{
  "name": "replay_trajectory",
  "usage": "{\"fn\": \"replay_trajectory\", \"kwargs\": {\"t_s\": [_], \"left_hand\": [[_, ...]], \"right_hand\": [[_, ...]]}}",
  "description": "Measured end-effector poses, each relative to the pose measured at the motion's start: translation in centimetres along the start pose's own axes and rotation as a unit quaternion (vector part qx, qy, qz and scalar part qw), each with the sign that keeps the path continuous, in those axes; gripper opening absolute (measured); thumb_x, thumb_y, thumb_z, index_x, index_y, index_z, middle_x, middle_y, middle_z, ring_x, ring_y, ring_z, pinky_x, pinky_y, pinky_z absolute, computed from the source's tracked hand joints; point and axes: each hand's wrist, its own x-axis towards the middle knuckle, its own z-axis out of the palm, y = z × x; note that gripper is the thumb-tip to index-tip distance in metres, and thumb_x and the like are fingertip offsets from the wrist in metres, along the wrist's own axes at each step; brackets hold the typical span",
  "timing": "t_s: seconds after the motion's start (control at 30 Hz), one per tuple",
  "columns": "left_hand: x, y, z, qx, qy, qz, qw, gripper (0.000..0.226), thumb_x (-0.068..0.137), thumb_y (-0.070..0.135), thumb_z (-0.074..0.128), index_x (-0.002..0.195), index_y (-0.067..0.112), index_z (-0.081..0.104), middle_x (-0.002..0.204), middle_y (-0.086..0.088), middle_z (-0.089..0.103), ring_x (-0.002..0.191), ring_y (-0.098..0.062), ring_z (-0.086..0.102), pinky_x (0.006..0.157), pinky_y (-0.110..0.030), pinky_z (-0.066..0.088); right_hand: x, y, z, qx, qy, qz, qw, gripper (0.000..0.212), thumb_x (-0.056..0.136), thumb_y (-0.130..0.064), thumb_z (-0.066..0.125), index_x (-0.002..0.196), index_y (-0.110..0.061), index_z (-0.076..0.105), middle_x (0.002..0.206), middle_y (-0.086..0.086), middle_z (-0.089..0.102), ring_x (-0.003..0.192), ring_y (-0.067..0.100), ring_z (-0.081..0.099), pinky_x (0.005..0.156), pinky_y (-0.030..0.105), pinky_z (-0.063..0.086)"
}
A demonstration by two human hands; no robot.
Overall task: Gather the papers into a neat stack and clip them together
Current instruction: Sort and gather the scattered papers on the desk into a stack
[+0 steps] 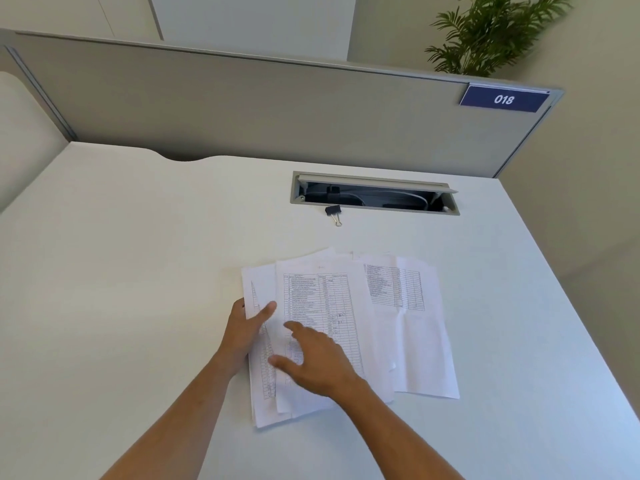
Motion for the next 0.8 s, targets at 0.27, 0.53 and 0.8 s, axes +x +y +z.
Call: {"fn": "replay_trajectory", "kwargs": {"t_s": [0.27,0.53,0.8], "left_hand": [[0.0,-0.5,0.2,0.006,0.014,0.012,1.000,0.073,0.074,0.021,0.086,0.132,0.021,0.042,0.124,0.001,0.059,0.110,-0.022,0.060,0.092,-0.041,0.051],[-0.7,-0.5,1.3,0.011,-0.029,0.091,0.995,0.082,0.070,0.002,0.085,0.136,0.026,0.041,0.128,0.004,0.058,0.118,-0.018,0.057,0.094,-0.040,0.052],[-2.2,4.1,0.8,0.014,-0.059,0.201,0.978,0.076,0.074,0.006,0.083,0.132,0.032,0.041,0.120,0.020,0.061,0.108,0.003,0.063,0.079,-0.014,0.054]], "right_hand": [[0.2,6.1,-1.2,-0.087,0.094,0.143,0.981,0.076,0.091,-0.066,0.037,0.151,-0.022,0.024,0.162,0.007,0.015,0.150,0.025,0.007,0.120,0.050,0.006],[0.5,5.8,0.5,-0.086,0.100,0.103,0.986,0.078,0.089,-0.069,0.037,0.151,-0.024,0.024,0.163,0.005,0.013,0.150,0.022,0.006,0.120,0.045,0.005],[0.2,7.7,-5.5,0.267,0.271,0.135,0.915,0.087,0.082,-0.035,0.075,0.151,-0.015,0.026,0.155,0.004,0.034,0.140,0.021,0.034,0.115,0.041,0.030]]}}
